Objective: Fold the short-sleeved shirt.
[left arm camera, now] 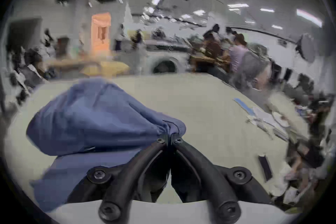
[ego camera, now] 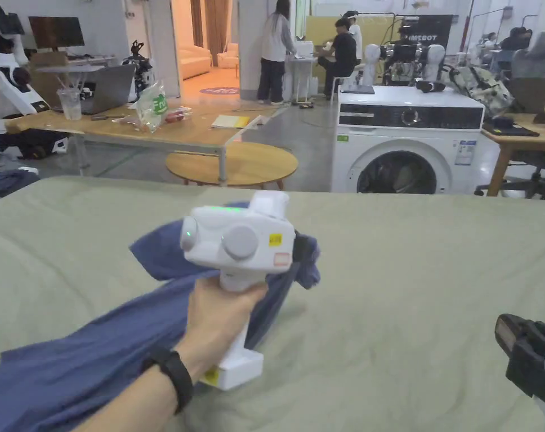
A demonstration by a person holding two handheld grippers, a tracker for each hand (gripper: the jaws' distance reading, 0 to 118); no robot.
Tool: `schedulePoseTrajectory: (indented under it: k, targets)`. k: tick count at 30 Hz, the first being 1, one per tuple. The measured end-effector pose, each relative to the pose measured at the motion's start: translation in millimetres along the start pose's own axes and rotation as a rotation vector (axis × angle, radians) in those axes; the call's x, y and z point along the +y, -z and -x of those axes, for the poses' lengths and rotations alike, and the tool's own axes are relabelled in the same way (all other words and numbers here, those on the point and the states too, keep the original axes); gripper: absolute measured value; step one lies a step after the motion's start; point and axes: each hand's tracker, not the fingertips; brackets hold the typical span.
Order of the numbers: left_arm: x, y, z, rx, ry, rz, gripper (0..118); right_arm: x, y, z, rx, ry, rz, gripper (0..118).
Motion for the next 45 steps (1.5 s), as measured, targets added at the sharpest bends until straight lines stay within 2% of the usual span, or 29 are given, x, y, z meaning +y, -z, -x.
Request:
schedulePoseTrajectory:
  k: [4, 6, 8, 9, 10, 11, 14, 15, 19, 22, 24, 25, 26, 27, 35, 38, 39, 41, 43, 45]
  targets:
    - [-88, 67, -76, -0.219, 0.02, 0.217, 0, 5, -26, -34, -0.045, 0.048, 0.007, 0]
    - [-126, 79, -111, -0.267, 0.025, 0.264, 0, 6, -37, -46, -0.12, 0.037, 0.024, 0]
    - [-143, 84, -118, -0.358, -0.058, 0.315, 0, 4, -48, -50, -0.129, 0.031, 0.023, 0]
    - [-147, 82, -114, -0.405, -0.109, 0.303, 12, 2, -51, -51, -0.135, 0.033, 0.024, 0]
    - [-155, 74, -120, -0.422, -0.146, 0.276, 39, 0, -53, -51, -0.139, 0.038, 0.024, 0]
    - [-152, 68, -113, -0.43, -0.168, 0.267, 82, -1, -53, -50, -0.136, 0.04, 0.03, 0]
    - [-131, 28, -95, -0.468, -0.179, 0.116, 77, -6, -44, -36, -0.105, 0.022, 0.048, 0]
    - [-118, 8, -83, -0.435, -0.157, 0.06, 76, -8, -39, -29, -0.086, 0.014, 0.047, 0]
    - [-72, -79, -44, -0.148, 0.03, -0.218, 76, -10, -15, 1, -0.003, 0.009, 0.036, 0]
    - [-55, -137, -19, 0.074, 0.118, -0.351, 74, -10, 0, 27, 0.06, 0.001, 0.033, 0]
    - [-54, -170, -6, 0.193, 0.164, -0.404, 46, -12, 6, 44, 0.093, -0.011, 0.033, 0]
    - [-56, -179, -1, 0.245, 0.184, -0.42, 29, -13, 8, 50, 0.104, -0.016, 0.034, 0]
    - [-59, -192, 5, 0.294, 0.198, -0.434, 6, -15, 10, 57, 0.118, -0.02, 0.033, 0]
    - [-62, -201, 10, 0.314, 0.199, -0.442, 0, -17, 11, 62, 0.129, -0.025, 0.034, 0]
    - [-72, -231, 65, 0.337, 0.036, -0.37, 0, -24, 27, 81, 0.188, -0.002, 0.075, 0]
    - [-63, -218, 107, 0.311, -0.081, -0.23, 0, -25, 28, 80, 0.19, -0.031, 0.079, 0]
    - [-62, -210, 123, 0.308, -0.121, -0.186, 6, -26, 29, 78, 0.194, -0.031, 0.082, 0]
    - [-60, -189, 159, 0.276, -0.219, -0.052, 44, -30, 32, 71, 0.197, -0.018, 0.094, 0]
    - [-57, -163, 193, 0.223, -0.249, 0.04, 46, -37, 36, 62, 0.203, 0.0, 0.115, 0]
    - [-58, -138, 215, 0.33, -0.27, 0.074, 46, -45, 38, 52, 0.187, 0.004, 0.132, 0]
